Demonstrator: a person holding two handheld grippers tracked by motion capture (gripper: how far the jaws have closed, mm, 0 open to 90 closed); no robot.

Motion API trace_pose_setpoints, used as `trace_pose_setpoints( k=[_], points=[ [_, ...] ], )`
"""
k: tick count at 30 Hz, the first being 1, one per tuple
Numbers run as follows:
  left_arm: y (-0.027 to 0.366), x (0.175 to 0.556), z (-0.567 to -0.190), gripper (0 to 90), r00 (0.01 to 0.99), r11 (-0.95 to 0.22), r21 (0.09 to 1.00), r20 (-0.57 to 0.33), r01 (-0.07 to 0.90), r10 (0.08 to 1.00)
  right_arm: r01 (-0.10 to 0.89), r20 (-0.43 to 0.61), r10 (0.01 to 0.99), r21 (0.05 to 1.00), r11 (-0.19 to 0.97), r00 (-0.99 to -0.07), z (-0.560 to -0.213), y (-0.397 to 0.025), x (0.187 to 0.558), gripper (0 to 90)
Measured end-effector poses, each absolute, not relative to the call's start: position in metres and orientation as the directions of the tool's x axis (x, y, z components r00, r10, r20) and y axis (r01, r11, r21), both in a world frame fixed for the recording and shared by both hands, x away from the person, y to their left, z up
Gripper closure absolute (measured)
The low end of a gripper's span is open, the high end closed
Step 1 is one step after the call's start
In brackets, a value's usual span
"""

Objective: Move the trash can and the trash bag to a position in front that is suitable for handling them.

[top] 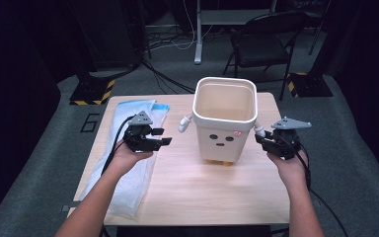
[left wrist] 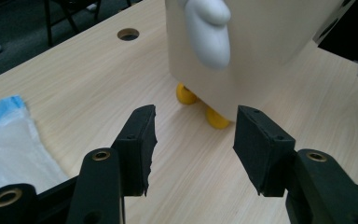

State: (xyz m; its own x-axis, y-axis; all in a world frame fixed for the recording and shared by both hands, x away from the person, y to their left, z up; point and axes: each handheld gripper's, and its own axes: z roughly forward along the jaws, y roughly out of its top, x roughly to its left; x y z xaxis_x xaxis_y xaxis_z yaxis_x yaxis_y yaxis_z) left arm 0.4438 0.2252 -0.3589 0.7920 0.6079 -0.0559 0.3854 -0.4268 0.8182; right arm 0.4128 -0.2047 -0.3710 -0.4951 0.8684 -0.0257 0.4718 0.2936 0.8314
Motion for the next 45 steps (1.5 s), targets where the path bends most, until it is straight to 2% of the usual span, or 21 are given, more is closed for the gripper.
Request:
trace_pose_setpoints(
  k=[6,20,30,34,38,45],
  points=[
    [0.213,0.456,-0.363,45.5,0.796,-0.367,0.832,-0.138,0.416,0.590,0.474,0.005,0.862,0.837,0.274,-0.507,-0.372,-0.209,0.413,67.5],
    [0.187,0.474,-0.368,46.4,0.790,-0.346,0.842,-0.145,0.415,0.596,0.470,0.018,0.860,0.843,0.261,-0.510,-0.373,-0.209,0.416,66.1],
    [0.175,0.478,-0.366,60.7,0.800,-0.360,0.846,-0.122,0.393,0.587,0.462,0.090,0.853,0.867,0.188,-0.515,-0.376,-0.210,0.420,62.8],
    [0.173,0.477,-0.365,62.6,0.801,-0.373,0.843,-0.106,0.387,0.589,0.444,0.064,0.857,0.874,0.200,-0.511,-0.375,-0.207,0.419,63.6],
    [0.177,0.477,-0.363,62.7,0.801,-0.361,0.841,-0.131,0.402,0.585,0.427,0.034,0.864,0.878,0.214,-0.503,-0.374,-0.203,0.416,66.1],
    [0.187,0.474,-0.360,62.9,0.791,-0.363,0.840,-0.120,0.403,0.600,0.393,0.001,0.847,0.886,0.246,-0.531,-0.368,-0.193,0.410,66.5]
  ],
)
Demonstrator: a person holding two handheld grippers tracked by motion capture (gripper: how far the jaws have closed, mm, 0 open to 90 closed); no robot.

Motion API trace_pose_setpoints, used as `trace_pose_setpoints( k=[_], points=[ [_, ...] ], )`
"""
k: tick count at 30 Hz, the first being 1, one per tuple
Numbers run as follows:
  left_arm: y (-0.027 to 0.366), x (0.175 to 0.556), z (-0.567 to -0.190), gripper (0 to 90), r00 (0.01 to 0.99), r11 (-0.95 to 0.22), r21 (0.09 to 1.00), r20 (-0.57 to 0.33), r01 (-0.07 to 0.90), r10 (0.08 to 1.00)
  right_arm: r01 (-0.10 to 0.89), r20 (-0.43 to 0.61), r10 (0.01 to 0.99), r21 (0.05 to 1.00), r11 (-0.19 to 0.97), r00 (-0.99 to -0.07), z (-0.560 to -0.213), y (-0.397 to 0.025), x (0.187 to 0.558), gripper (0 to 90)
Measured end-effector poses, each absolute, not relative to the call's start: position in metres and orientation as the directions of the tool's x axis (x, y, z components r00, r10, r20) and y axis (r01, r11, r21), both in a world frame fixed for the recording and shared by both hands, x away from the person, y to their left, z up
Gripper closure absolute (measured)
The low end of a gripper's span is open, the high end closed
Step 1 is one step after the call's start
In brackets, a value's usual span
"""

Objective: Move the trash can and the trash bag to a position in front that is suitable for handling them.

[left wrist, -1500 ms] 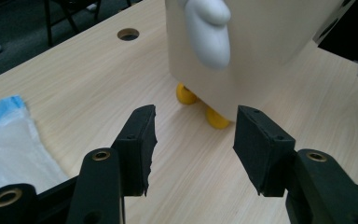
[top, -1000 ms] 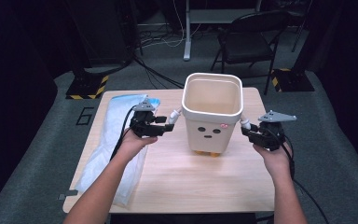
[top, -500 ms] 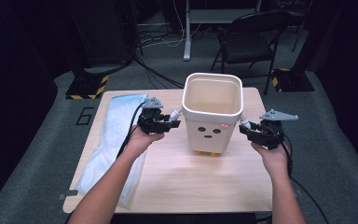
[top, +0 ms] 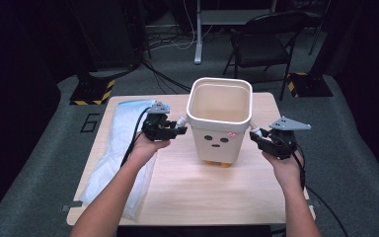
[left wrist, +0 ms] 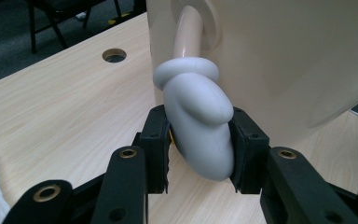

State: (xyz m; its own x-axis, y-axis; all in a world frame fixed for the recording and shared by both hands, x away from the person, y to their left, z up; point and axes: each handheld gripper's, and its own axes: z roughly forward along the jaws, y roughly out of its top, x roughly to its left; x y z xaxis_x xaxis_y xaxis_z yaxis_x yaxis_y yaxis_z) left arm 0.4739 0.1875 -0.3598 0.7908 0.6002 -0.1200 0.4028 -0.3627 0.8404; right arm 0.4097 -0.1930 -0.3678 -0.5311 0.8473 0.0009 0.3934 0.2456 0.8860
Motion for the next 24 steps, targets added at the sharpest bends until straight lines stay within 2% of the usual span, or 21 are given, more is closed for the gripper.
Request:
trace_pose_setpoints(
  k=[6,11,24],
  points=[
    [0.199,0.465,-0.354,63.0,0.790,-0.338,0.859,-0.117,0.385,0.601,0.388,-0.006,0.834,0.883,0.263,-0.552,-0.366,-0.185,0.407,66.5],
    [0.210,0.453,-0.347,63.0,0.793,-0.354,0.866,-0.075,0.353,0.605,0.389,0.026,0.815,0.887,0.249,-0.579,-0.365,-0.179,0.405,66.4],
    [0.251,0.417,-0.346,62.9,0.784,-0.353,0.877,-0.041,0.324,0.619,0.349,-0.008,0.752,0.882,0.315,-0.659,-0.358,-0.149,0.393,66.1]
  ],
)
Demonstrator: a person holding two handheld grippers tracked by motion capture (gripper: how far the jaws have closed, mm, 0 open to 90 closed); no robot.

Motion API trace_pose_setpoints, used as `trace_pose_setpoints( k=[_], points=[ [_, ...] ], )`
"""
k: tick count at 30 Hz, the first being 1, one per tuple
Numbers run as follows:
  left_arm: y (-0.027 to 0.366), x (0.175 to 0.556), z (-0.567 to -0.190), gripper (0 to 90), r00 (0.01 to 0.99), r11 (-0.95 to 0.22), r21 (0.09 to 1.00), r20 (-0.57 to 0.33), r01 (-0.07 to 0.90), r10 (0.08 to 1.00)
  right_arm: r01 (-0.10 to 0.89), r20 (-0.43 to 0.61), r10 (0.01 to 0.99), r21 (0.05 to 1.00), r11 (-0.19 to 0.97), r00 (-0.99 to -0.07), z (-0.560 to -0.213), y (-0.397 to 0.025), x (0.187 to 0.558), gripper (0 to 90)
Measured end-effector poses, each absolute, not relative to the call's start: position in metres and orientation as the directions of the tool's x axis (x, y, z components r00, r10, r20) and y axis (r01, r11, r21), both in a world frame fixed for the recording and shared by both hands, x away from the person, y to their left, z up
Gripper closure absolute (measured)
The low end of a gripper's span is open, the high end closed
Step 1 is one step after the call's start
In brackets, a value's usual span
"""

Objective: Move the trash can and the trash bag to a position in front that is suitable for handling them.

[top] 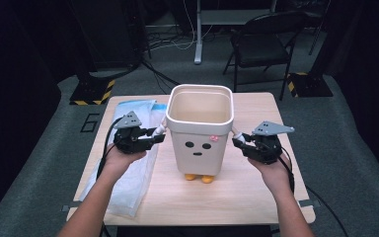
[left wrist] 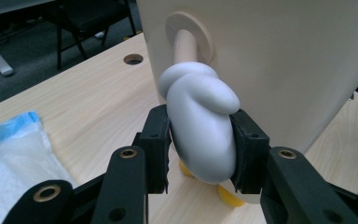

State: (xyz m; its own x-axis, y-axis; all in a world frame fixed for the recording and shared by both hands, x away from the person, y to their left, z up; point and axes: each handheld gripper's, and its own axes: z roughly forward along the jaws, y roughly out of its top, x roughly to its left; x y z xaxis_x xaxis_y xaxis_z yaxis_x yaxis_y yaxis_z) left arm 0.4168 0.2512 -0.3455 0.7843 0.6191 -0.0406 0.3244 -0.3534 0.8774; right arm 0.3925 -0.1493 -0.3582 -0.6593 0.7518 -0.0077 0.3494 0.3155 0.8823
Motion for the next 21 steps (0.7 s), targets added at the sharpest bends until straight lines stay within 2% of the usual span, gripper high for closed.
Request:
trace_pose_setpoints(
  k=[6,18,21],
  points=[
    [0.267,0.398,-0.349,62.8,0.778,-0.335,0.886,-0.044,0.320,0.627,0.328,-0.033,0.719,0.875,0.356,-0.694,-0.356,-0.137,0.385,66.0],
    [0.273,0.376,-0.351,62.6,0.789,-0.405,0.861,0.006,0.309,0.615,0.330,-0.033,0.665,0.849,0.412,-0.746,-0.359,-0.132,0.379,65.8],
    [0.276,0.377,-0.354,62.6,0.793,-0.376,0.870,-0.029,0.320,0.609,0.332,-0.028,0.657,0.846,0.417,-0.754,-0.359,-0.133,0.378,65.7]
  ],
)
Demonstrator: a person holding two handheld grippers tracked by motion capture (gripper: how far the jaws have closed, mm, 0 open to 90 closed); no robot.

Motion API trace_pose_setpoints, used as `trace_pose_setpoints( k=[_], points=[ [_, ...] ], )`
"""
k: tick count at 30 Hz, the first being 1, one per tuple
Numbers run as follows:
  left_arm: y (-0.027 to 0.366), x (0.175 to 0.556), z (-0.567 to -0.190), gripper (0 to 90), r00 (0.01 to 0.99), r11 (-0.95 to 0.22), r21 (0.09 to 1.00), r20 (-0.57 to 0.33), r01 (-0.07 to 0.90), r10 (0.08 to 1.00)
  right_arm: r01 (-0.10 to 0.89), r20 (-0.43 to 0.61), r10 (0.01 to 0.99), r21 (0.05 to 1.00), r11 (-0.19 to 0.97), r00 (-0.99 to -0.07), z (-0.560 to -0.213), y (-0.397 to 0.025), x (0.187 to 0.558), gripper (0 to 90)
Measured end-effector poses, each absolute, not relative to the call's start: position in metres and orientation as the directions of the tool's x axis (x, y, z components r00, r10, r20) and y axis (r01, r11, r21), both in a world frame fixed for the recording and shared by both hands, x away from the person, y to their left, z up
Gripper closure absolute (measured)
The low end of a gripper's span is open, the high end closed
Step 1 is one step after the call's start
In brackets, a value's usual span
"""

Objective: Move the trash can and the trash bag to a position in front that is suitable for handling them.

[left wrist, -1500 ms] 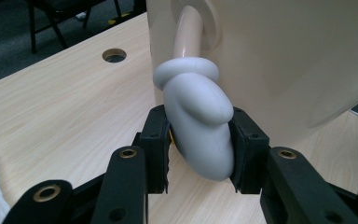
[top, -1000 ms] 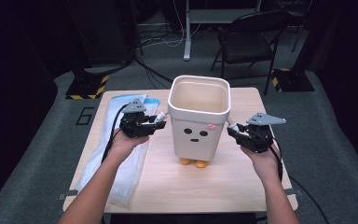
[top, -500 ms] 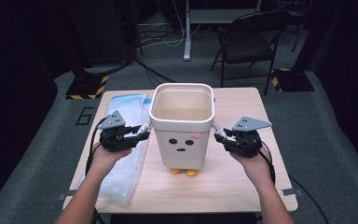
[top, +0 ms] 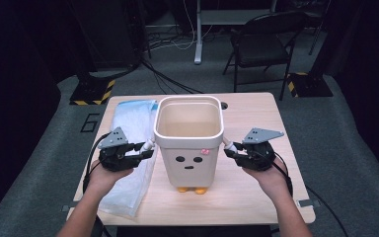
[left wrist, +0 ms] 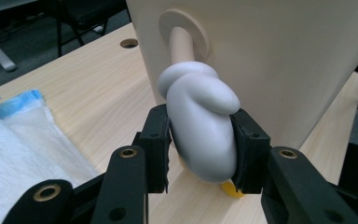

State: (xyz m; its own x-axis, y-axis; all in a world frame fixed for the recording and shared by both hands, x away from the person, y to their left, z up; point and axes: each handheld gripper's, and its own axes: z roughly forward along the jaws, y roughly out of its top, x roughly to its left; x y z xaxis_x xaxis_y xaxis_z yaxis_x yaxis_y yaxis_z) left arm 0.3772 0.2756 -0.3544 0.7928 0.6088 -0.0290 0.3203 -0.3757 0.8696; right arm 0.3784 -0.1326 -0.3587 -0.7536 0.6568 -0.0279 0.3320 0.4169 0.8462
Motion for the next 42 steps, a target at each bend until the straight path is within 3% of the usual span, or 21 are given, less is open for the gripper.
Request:
trace_pose_setpoints(
  k=[11,35,42],
  points=[
    [0.278,0.384,-0.358,61.1,0.805,-0.348,0.859,-0.117,0.376,0.581,0.377,0.034,0.647,0.835,0.401,-0.762,-0.358,-0.134,0.379,64.4],
    [0.277,0.368,-0.357,56.8,0.833,-0.404,0.843,-0.089,0.355,0.546,0.375,0.017,0.644,0.825,0.423,-0.765,-0.364,-0.130,0.357,65.8],
    [0.283,0.363,-0.352,48.6,0.828,-0.370,0.858,-0.107,0.356,0.551,0.374,0.012,0.653,0.827,0.419,-0.758,-0.365,-0.129,0.353,65.7]
  ],
)
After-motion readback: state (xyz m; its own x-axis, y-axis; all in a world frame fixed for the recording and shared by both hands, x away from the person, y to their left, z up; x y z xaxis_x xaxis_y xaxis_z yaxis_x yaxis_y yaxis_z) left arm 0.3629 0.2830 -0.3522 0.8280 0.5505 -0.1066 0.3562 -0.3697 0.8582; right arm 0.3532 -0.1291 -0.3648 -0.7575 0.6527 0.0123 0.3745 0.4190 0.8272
